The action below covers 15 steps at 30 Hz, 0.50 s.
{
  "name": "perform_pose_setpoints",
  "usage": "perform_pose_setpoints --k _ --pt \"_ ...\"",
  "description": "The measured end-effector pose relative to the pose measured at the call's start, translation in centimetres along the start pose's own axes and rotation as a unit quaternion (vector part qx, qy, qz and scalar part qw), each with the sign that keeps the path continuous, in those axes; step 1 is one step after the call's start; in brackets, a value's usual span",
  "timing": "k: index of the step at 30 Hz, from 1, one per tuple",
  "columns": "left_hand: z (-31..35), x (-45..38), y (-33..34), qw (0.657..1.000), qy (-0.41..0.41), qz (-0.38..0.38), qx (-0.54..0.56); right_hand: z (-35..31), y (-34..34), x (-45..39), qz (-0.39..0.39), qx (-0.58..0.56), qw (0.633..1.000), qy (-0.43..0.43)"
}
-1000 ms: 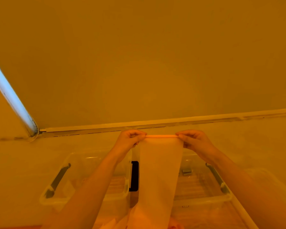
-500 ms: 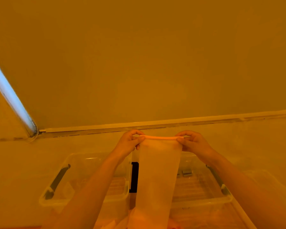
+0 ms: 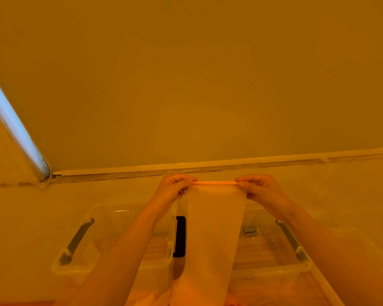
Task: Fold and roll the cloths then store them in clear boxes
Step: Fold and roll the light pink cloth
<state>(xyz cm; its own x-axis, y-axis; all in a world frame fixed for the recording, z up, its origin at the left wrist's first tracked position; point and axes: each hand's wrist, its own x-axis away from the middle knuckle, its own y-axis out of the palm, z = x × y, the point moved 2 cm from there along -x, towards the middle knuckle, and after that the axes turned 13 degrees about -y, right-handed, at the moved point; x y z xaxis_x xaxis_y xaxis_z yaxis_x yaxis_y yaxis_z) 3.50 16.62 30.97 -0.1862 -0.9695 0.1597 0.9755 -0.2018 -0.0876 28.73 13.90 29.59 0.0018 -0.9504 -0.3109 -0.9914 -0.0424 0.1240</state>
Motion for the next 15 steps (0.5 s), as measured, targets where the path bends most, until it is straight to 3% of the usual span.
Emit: perform_pose_setpoints --k 8,15 --pt "0.41 0.53 0.04 0.996 0.014 0.036 -0.075 0.56 -0.19 -0.05 -0.002 0.040 0.999 0.000" --pt "0.11 0.11 -0.11 0.995 -0.003 0.029 -0.091 0.92 0.04 0.06 -0.052 0.048 0.997 0.024"
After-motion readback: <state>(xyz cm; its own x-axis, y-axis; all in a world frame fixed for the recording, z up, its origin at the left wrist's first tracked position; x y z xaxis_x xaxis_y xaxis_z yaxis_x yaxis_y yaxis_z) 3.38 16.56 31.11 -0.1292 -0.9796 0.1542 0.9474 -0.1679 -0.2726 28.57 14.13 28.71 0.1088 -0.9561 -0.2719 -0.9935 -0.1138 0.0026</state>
